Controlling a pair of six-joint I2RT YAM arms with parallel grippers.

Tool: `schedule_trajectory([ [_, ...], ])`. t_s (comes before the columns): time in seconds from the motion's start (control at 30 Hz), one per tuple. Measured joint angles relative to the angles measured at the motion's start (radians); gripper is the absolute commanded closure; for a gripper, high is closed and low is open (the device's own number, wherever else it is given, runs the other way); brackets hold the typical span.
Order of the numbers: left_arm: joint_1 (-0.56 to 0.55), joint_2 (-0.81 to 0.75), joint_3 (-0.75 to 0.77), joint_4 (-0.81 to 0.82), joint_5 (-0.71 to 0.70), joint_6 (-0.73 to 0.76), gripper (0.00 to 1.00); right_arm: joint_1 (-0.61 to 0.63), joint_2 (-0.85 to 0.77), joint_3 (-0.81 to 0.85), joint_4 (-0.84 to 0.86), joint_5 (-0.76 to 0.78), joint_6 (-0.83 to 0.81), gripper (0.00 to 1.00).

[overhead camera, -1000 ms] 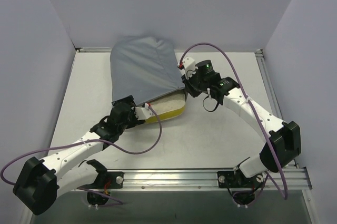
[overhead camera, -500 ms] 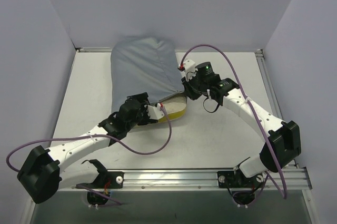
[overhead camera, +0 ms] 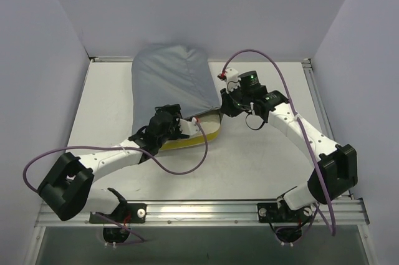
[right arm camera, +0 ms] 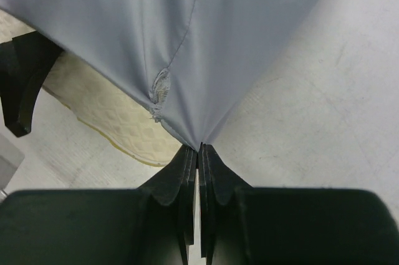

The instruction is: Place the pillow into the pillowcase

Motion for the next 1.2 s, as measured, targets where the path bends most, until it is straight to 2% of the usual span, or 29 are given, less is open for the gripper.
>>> schedule_trajectory([
  [0.2,0.146,-0.019,-0.07,0.035,0.011,0.047,0.07,-0.115,-0.005,0.02,-0.023,-0.086,0.062,1.0],
  [0.37,0.267,-0.182,-0.173,0.025,0.018,0.096,0.09,-0.135,-0.013,0.019,-0.035,-0.119,0.079,1.0],
  [0.53,0.31,-0.357,-0.22,-0.093,0.031,0.102,0.13,-0.129,-0.03,-0.009,-0.04,-0.137,0.087,1.0],
  [0.63,0.316,-0.426,-0.253,-0.18,0.039,0.08,0.2,-0.129,-0.04,-0.032,-0.045,-0.145,0.102,1.0],
  [0.77,0.317,-0.449,-0.279,-0.279,0.058,0.036,0.49,-0.129,-0.054,-0.057,-0.052,-0.176,0.137,1.0],
  [0.8,0.317,-0.447,-0.28,-0.296,0.063,0.026,0.69,-0.129,-0.06,-0.062,-0.056,-0.19,0.145,1.0],
  [0.9,0.327,-0.435,-0.278,-0.333,0.083,-0.015,0.98,-0.129,-0.087,-0.071,-0.06,-0.237,0.172,1.0],
  [1.0,0.345,-0.401,-0.209,-0.42,0.109,-0.064,1.0,-0.132,-0.117,-0.064,-0.074,-0.285,0.194,1.0],
  [1.07,0.383,-0.372,-0.082,-0.516,0.141,-0.11,1.0,-0.158,-0.127,-0.025,-0.116,-0.324,0.211,1.0],
  [1.13,0.431,-0.344,0.102,-0.603,0.191,-0.171,1.0,-0.214,-0.127,0.052,-0.152,-0.374,0.24,1.0],
  [1.2,0.481,-0.275,0.397,-0.686,0.258,-0.254,1.0,-0.289,-0.125,0.17,-0.181,-0.425,0.282,1.0],
])
